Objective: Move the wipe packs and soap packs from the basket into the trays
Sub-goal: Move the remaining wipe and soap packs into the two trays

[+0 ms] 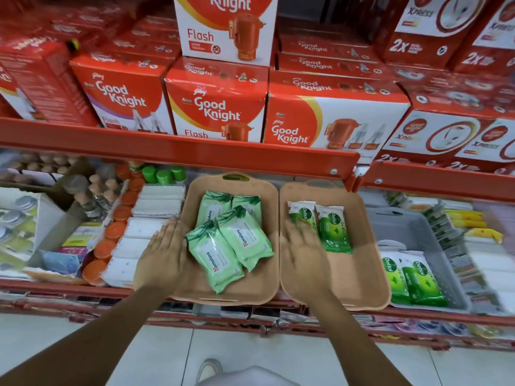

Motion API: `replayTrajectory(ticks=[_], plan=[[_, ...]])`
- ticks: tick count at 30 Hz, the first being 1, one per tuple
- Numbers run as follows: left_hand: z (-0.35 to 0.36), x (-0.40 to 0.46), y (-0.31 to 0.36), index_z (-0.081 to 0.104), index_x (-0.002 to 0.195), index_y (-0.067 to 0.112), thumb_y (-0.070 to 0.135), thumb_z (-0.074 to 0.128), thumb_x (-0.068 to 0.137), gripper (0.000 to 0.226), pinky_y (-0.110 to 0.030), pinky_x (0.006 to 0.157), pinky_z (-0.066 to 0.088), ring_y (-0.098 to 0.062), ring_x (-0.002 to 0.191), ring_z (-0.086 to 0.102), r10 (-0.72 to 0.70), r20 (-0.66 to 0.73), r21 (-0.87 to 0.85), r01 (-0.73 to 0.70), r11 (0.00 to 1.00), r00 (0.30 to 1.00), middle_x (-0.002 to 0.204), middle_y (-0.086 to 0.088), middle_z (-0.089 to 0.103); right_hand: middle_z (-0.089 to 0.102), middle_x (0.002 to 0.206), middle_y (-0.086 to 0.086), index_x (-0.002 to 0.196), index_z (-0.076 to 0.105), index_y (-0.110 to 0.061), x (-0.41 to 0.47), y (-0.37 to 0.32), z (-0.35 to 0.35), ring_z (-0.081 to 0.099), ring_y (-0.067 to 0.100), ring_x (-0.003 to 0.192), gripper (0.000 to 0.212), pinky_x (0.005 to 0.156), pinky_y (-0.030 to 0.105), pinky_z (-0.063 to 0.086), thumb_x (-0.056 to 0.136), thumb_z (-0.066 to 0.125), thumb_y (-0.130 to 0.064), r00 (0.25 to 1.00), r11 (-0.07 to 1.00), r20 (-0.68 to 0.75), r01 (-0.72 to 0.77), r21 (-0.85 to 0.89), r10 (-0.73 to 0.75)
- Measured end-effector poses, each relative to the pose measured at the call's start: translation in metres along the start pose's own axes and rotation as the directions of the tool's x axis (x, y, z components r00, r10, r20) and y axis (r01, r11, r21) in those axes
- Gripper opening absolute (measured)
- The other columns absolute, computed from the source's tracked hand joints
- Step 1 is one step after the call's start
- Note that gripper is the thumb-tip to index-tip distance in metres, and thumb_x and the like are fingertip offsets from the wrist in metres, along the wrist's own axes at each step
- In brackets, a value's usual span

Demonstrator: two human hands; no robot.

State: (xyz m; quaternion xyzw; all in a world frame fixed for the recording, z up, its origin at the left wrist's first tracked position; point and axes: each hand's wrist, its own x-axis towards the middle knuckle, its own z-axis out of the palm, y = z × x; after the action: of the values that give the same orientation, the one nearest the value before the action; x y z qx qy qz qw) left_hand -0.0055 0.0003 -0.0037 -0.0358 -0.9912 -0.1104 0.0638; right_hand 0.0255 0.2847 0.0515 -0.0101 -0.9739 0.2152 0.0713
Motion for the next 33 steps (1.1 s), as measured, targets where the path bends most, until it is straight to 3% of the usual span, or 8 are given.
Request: replayTrajectory(ticks=[5, 7, 10, 13, 18, 23, 27, 33], plan=[[0.003, -0.002, 0.000, 0.036, 0.139, 0.006, 0.032, 0.022, 0.092, 0.055, -0.038, 0.112, 0.021, -0.027, 0.136, 0.034, -0.003, -0.020, -0.034, 0.002, 0.999, 1.000, 0.147, -0.014, 0.038, 0.053, 0.131, 0.018, 0.135, 0.045, -0.013, -0.011, 0.103, -0.036, 0.053, 0.034, 0.114, 0.047, 0.092, 0.048, 0.050, 0.099, 0.028, -0.036, 0.948, 0.963, -0.187, -0.268, -0.022, 0.259], [0.004, -0.003, -0.001, 0.036, 0.140, 0.007, 0.032, 0.022, 0.092, 0.055, -0.037, 0.112, 0.020, -0.027, 0.136, 0.033, 0.003, -0.026, -0.036, -0.004, 0.999, 1.000, 0.148, -0.014, 0.037, 0.056, 0.123, 0.024, 0.130, 0.049, -0.004, -0.014, 0.140, -0.044, 0.054, 0.042, 0.107, 0.046, 0.085, 0.049, 0.048, 0.094, 0.033, -0.028, 0.909, 0.935, -0.236, -0.354, 0.001, 0.345], [0.004, -0.003, 0.003, 0.036, 0.139, 0.007, 0.034, 0.021, 0.092, 0.056, -0.039, 0.112, 0.022, -0.028, 0.136, 0.032, 0.002, -0.021, -0.037, -0.002, 0.999, 1.000, 0.148, -0.014, 0.037, 0.051, 0.130, 0.028, 0.133, 0.047, -0.004, -0.017, 0.183, -0.047, 0.050, 0.046, 0.112, 0.041, 0.088, 0.052, 0.044, 0.095, 0.043, -0.018, 0.835, 0.847, -0.174, -0.532, -0.014, 0.522], [0.003, -0.003, 0.007, 0.036, 0.139, 0.007, 0.034, 0.021, 0.092, 0.057, -0.041, 0.112, 0.022, -0.028, 0.136, 0.033, 0.011, -0.017, -0.037, -0.012, 0.999, 1.000, 0.147, -0.015, 0.037, 0.048, 0.134, 0.029, 0.137, 0.044, -0.007, -0.017, 0.210, -0.045, 0.051, 0.045, 0.115, 0.045, 0.093, 0.051, 0.043, 0.095, 0.047, -0.024, 0.775, 0.775, -0.019, -0.631, -0.036, 0.631], [0.001, -0.004, 0.004, 0.033, 0.142, 0.008, 0.038, 0.019, 0.092, 0.060, -0.039, 0.113, 0.020, -0.026, 0.138, 0.029, -0.007, -0.007, -0.017, 0.007, 1.000, 1.000, 0.150, -0.013, 0.034, 0.047, 0.136, 0.026, 0.145, 0.034, -0.016, -0.012, 0.224, -0.043, 0.047, 0.041, 0.123, 0.062, 0.099, 0.050, 0.043, 0.089, 0.059, -0.029, 0.778, 0.798, 0.177, -0.584, -0.149, 0.603], [0.003, -0.006, 0.007, 0.031, 0.142, 0.009, 0.040, 0.016, 0.092, 0.061, -0.041, 0.113, 0.020, -0.027, 0.138, 0.028, -0.017, 0.001, -0.024, 0.017, 1.000, 1.000, 0.150, -0.013, 0.033, 0.045, 0.138, 0.023, 0.148, 0.028, -0.024, -0.011, 0.224, -0.045, 0.051, 0.040, 0.121, 0.060, 0.096, 0.050, 0.047, 0.093, 0.052, -0.030, 0.819, 0.829, 0.196, -0.475, -0.294, 0.539], [0.006, -0.008, 0.006, 0.032, 0.142, 0.008, 0.038, 0.020, 0.092, 0.059, -0.040, 0.113, 0.019, -0.026, 0.138, 0.028, -0.006, 0.010, -0.025, 0.006, 1.000, 1.000, 0.151, -0.013, 0.032, 0.047, 0.134, 0.022, 0.146, 0.032, -0.026, -0.013, 0.226, -0.055, 0.056, 0.040, 0.110, 0.056, 0.086, 0.047, 0.050, 0.094, 0.049, -0.036, 0.854, 0.849, 0.125, -0.465, -0.250, 0.504], [0.007, -0.006, 0.008, 0.031, 0.143, 0.009, 0.037, 0.020, 0.092, 0.059, -0.039, 0.114, 0.019, -0.025, 0.139, 0.027, -0.018, 0.007, -0.031, 0.018, 0.999, 1.000, 0.152, -0.012, 0.030, 0.045, 0.131, 0.027, 0.143, 0.038, -0.023, -0.003, 0.198, -0.082, 0.052, 0.045, 0.108, 0.052, 0.074, 0.048, 0.052, 0.093, 0.050, -0.032, 0.921, 0.884, -0.186, -0.382, -0.269, 0.341]])
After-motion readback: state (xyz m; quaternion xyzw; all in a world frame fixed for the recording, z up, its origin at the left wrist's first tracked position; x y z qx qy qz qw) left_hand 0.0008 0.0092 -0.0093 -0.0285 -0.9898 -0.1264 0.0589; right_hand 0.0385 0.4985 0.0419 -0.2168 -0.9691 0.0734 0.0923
